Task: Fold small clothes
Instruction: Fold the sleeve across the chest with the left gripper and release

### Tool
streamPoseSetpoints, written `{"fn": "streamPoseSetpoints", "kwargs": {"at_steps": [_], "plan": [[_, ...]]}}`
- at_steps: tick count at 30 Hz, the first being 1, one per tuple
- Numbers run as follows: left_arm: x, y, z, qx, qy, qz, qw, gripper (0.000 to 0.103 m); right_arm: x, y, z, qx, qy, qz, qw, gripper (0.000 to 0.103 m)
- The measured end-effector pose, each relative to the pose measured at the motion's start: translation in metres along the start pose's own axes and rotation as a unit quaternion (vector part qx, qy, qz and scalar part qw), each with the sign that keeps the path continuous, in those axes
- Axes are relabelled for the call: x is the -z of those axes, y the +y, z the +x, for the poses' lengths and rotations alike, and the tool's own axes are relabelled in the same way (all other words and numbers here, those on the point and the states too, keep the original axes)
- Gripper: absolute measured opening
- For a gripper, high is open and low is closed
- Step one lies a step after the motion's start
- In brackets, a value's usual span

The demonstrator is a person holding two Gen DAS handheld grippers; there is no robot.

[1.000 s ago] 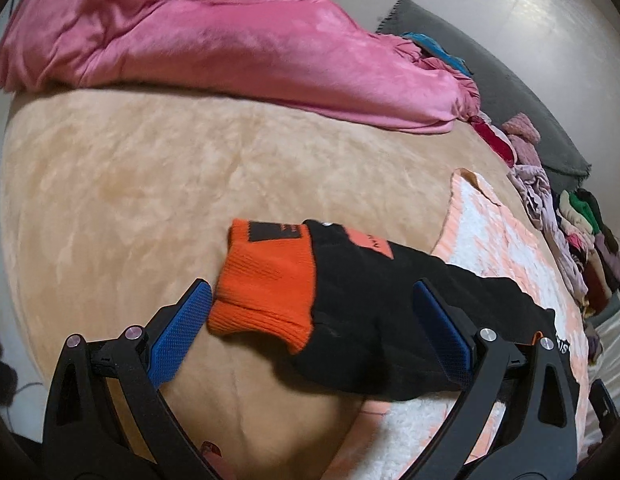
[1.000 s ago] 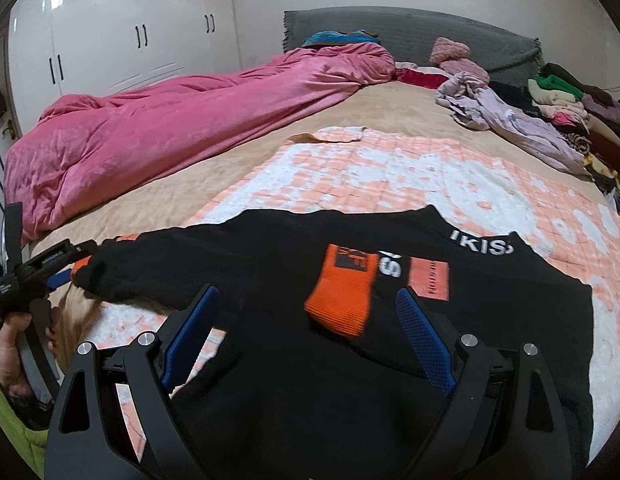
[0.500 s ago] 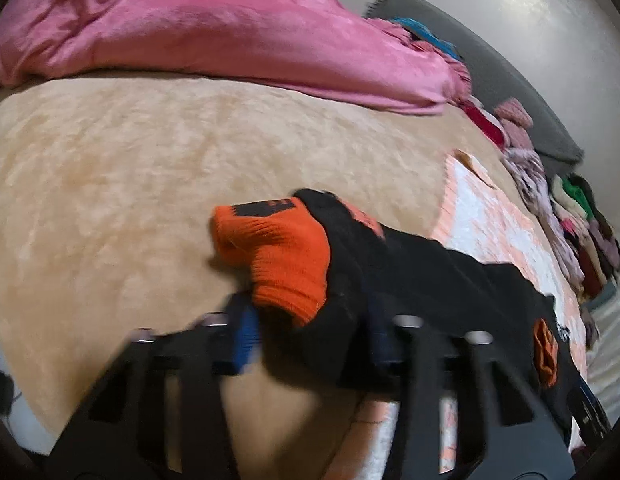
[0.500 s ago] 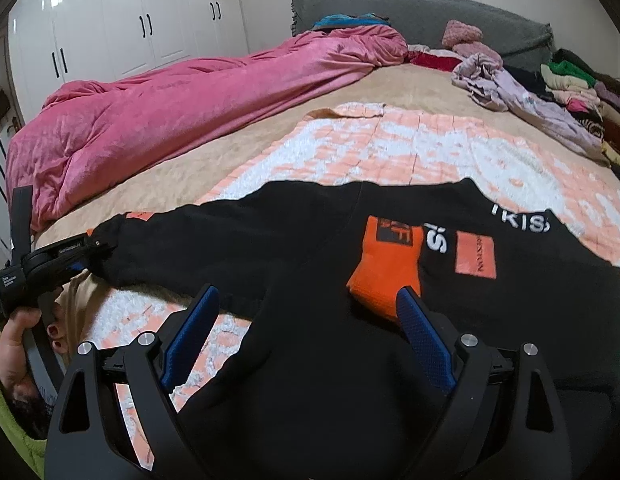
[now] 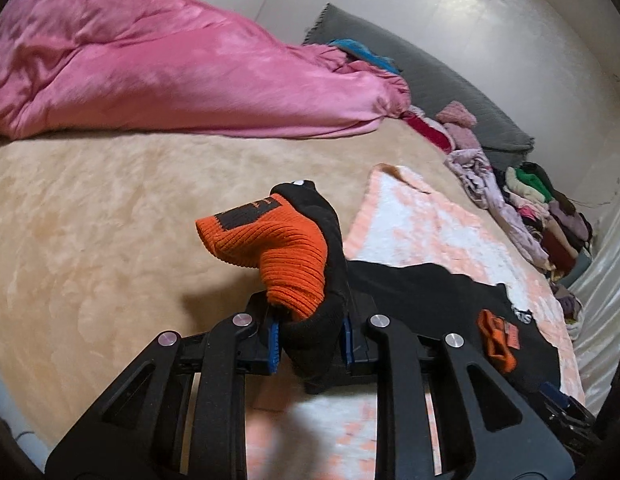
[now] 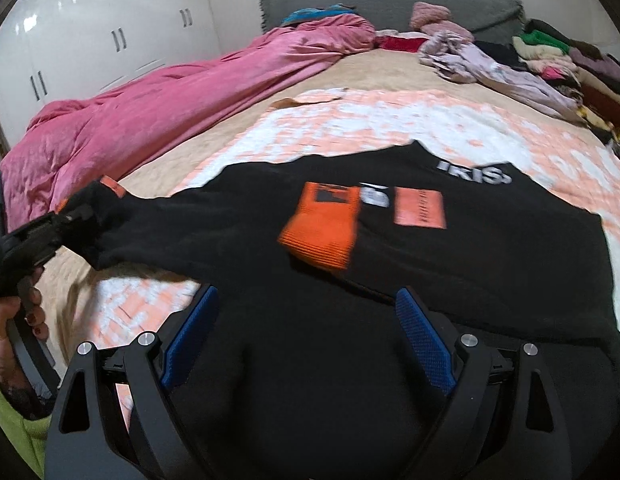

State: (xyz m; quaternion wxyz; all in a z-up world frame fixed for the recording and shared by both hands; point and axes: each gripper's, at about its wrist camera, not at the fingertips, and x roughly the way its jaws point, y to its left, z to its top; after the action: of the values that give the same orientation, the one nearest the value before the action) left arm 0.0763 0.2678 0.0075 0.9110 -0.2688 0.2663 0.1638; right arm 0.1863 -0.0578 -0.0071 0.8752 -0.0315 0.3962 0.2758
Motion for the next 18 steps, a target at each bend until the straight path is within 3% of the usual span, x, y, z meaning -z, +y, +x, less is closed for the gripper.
{"fn": "streamPoseSetpoints", "kwargs": {"at_steps": [10,18], "plan": [[0.016,-0.079,-0.008,0.046,0.005,0.071,0.9964,0.014,0.016,-0.066,-0.031,0.023,-0.013,0.062,0.998,0.089],[0.042,-0.146,-0.002,0.078,0.028,0.143,0.9863,0.014,0.028,-0.110,-0.053,0.033,-0.030,0.111,0.993,0.089]]}}
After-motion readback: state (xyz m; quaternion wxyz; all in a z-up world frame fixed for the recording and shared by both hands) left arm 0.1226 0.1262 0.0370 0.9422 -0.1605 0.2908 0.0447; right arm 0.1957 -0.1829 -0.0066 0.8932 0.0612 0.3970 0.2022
